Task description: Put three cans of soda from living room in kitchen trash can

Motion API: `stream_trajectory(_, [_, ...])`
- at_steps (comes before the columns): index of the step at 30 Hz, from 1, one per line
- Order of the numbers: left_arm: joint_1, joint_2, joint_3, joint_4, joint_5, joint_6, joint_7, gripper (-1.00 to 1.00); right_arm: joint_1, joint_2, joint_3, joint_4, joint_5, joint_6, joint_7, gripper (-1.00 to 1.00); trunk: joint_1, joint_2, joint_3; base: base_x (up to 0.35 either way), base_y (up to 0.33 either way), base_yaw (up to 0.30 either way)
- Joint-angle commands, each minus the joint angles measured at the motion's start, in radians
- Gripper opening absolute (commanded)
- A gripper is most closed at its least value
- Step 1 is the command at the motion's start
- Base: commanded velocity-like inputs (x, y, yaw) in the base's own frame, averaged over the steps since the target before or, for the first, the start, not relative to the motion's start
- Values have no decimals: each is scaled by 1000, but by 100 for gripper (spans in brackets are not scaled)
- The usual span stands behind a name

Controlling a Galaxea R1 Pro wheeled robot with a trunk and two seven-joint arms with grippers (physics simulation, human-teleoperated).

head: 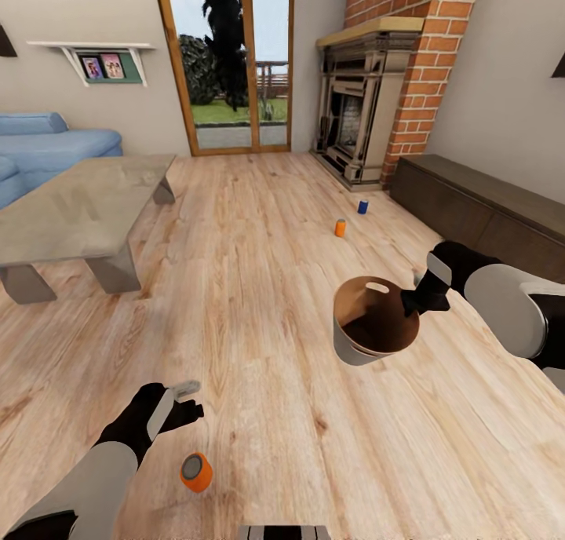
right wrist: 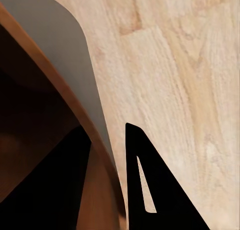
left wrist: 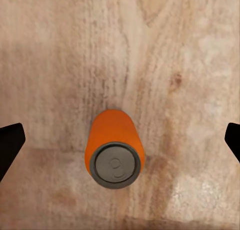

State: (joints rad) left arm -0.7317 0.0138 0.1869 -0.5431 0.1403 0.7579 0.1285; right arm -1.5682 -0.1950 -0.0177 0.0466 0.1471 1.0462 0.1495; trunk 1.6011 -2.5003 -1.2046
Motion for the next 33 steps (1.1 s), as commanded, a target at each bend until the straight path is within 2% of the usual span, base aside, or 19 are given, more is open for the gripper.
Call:
stream_trajectory(1, [0, 0, 0, 0, 0, 0, 0, 100, 0, 0, -23, -1, -21, 1, 1, -100, 0, 0, -1, 0, 0, 0])
stream_trajectory(4, [0, 0, 0, 0, 1, 0, -1, 100, 0, 2, -22, -1, -21, 1, 1, -100, 0, 0, -6, 0, 0, 0])
stream_trajectory(14, [0, 0, 0, 1, -2, 0, -1, 100, 0, 2, -22, -1, -21, 1, 1, -100, 4, -2, -61, 0, 0, 0])
stream_trajectory(22, [0, -2, 1, -8, 1, 0, -12, 100, 0, 5, -21, -2, -20, 1, 1, -100, 4, -2, -73, 0, 0, 0])
stream_trajectory(33, [0, -6, 1, -8, 1, 2, -16, 100, 0, 6, -21, -2, -21, 1, 1, -100, 9, -5, -133, 0, 0, 0])
